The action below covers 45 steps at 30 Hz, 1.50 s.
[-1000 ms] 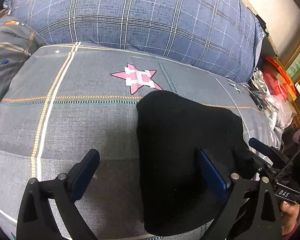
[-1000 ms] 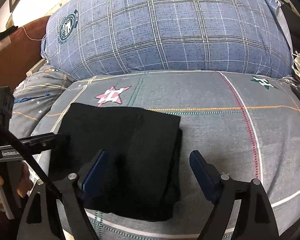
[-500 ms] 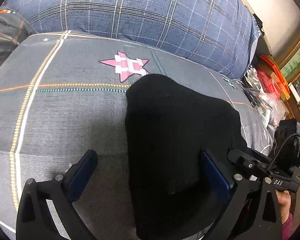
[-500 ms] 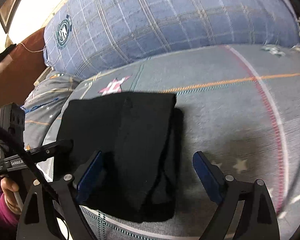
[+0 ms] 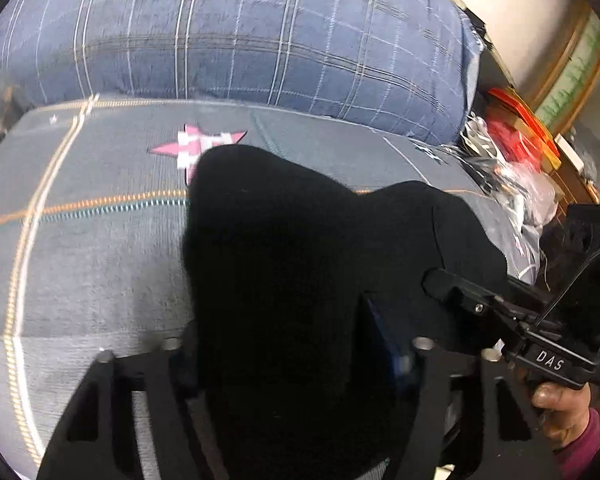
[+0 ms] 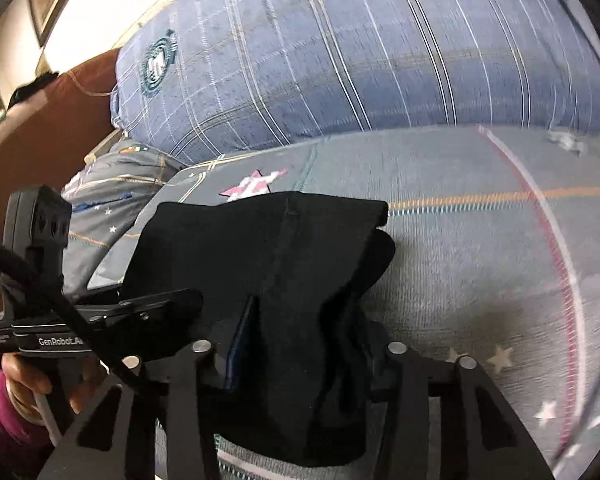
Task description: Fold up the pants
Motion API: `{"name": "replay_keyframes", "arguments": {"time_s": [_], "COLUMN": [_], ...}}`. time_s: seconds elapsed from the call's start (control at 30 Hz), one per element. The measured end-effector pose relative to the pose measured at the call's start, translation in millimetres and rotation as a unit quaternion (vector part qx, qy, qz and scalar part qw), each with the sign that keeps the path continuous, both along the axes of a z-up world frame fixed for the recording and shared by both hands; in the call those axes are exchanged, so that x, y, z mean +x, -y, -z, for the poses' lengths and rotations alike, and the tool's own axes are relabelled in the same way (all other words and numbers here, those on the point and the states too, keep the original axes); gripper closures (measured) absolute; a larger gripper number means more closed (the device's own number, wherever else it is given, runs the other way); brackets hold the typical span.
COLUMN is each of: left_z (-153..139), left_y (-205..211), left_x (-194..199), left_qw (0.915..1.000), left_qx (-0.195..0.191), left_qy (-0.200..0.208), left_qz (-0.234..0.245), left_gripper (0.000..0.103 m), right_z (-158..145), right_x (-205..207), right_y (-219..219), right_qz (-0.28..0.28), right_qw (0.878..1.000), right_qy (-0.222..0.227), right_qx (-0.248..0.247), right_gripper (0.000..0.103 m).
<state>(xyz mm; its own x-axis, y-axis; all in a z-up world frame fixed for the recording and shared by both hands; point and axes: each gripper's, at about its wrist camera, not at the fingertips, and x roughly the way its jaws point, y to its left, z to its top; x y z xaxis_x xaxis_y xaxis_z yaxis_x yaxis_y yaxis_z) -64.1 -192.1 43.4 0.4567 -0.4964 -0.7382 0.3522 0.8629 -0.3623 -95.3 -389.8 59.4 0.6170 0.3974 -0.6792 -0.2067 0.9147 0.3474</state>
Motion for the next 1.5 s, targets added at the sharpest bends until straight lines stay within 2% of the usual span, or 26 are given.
{"name": "replay_keyframes", "arguments": {"time_s": [0.1, 0.17, 0.27, 0.37, 0.53, 0.73, 0.77, 0.8, 0.83, 0.87, 0.97, 1.13, 1.3, 1.5], "left_z": [-21, -41, -64, -75, -65, -11, -1, 5, 10, 15, 18, -7, -26, -38], "left_y": [-11, -21, -36, -47, -62, -76, -80, -83, -88, -94, -99, -91, -92, -84], "left_x": [4, 8, 20, 39, 70, 104, 109, 111, 114, 117, 121, 106, 93, 72], "left_qw": [1.0000, 0.9996, 0.9989, 0.9981, 0.9980, 0.9971, 0.9961, 0.9954, 0.9943, 0.9928, 0.9916, 0.9923, 0.9900, 0.9867], "left_qx": [-0.008, -0.009, -0.009, 0.001, 0.009, 0.003, 0.005, -0.001, -0.010, -0.022, -0.035, 0.020, 0.038, 0.075], "left_qy": [0.003, 0.024, 0.042, 0.054, 0.043, -0.030, -0.038, -0.041, -0.045, -0.053, -0.063, -0.018, 0.007, 0.038], "left_qz": [0.000, -0.009, -0.019, -0.029, -0.046, -0.070, -0.079, -0.086, -0.096, -0.105, -0.108, -0.121, -0.135, -0.139], "left_gripper": [0.051, 0.051, 0.051, 0.051, 0.051, 0.050, 0.042, 0.031, 0.026, 0.017, 0.015, 0.015, 0.015, 0.015], "right_z": [-15, -29, -49, -63, -61, -22, -13, -2, 5, 10, 10, -15, -44, -54], "right_x": [-3, 1, 13, 32, 72, 110, 116, 120, 122, 123, 124, 112, 90, 72], "right_y": [-5, -12, -22, -35, -56, -72, -75, -77, -76, -72, -61, -61, -65, -81], "right_qz": [-0.003, -0.011, -0.021, -0.023, -0.028, -0.035, -0.033, -0.026, -0.021, -0.016, -0.008, -0.001, -0.009, -0.029], "right_qw": [1.000, 1.000, 0.999, 0.998, 0.998, 0.999, 0.999, 0.999, 0.998, 0.999, 0.999, 0.999, 0.999, 0.997], "right_qy": [0.012, 0.026, 0.048, 0.063, 0.059, 0.009, -0.001, -0.007, -0.008, -0.003, -0.009, 0.011, 0.043, 0.055], "right_qx": [-0.002, -0.004, 0.002, -0.001, -0.005, -0.016, -0.026, -0.043, -0.054, -0.047, -0.032, -0.052, -0.026, -0.044], "right_gripper": [0.059, 0.059, 0.059, 0.059, 0.059, 0.057, 0.056, 0.050, 0.046, 0.038, 0.028, 0.027, 0.027, 0.026]}}
